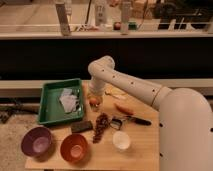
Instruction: Place apple in metal cup
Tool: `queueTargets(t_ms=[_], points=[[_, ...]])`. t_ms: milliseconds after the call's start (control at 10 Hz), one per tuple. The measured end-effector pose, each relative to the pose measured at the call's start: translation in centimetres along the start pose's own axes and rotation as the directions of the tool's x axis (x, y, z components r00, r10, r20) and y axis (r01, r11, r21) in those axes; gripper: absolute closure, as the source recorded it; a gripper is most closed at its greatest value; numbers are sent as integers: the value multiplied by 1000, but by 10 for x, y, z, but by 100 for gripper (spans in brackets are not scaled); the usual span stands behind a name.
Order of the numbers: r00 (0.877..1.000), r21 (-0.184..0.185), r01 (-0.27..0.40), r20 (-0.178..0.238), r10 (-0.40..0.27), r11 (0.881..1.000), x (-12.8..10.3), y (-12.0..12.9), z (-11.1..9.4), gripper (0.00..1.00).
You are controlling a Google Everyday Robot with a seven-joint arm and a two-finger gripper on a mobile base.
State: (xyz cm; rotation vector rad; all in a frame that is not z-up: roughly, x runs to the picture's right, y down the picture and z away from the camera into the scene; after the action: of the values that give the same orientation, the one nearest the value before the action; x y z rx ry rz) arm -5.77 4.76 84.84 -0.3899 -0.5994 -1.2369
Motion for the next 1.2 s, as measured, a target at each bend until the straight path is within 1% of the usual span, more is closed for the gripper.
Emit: queueTargets(t_ms=[100,300,400,900,1200], points=[[1000,-2,24,2,-24,1000,0,0,4,94],[999,-9,43,4,-43,999,1,1,8,94],[999,-20,48,6,-48,999,1,2,9,94],[997,-72,72,11,-71,995,6,-6,5,94],[997,-86,82,14,-81,993,10,-11,3,94]])
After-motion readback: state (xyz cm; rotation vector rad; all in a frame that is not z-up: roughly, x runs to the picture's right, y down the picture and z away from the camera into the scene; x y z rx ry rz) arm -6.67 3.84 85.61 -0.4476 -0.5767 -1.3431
